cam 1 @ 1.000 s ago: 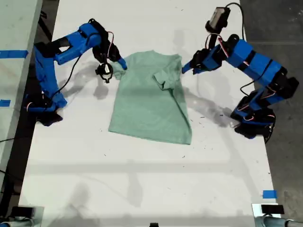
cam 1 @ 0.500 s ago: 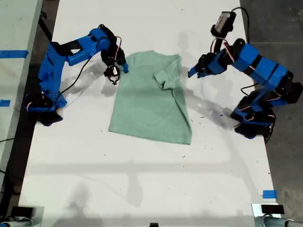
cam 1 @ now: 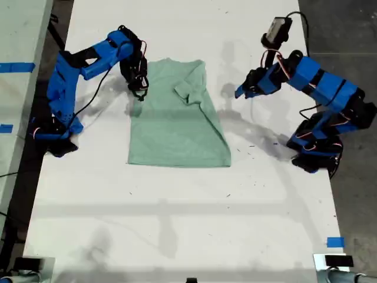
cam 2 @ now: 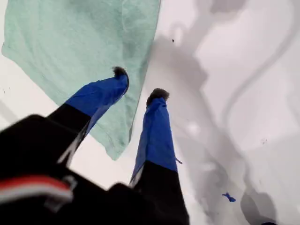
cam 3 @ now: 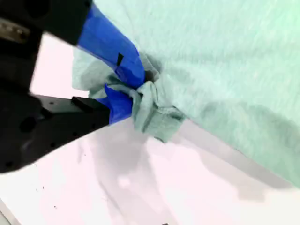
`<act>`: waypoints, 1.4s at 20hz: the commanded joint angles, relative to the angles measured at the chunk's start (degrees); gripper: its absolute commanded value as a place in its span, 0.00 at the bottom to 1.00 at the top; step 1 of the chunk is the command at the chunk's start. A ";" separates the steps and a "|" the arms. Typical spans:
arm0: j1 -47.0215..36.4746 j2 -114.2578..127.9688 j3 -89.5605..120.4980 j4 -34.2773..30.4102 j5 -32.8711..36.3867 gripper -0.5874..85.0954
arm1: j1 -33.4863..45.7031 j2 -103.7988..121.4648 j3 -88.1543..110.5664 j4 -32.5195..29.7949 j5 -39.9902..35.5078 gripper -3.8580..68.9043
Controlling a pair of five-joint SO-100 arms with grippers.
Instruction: Fold tshirt
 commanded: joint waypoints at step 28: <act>11.43 11.87 -11.25 -5.71 9.40 0.37 | 0.53 10.99 6.77 -0.70 2.11 0.16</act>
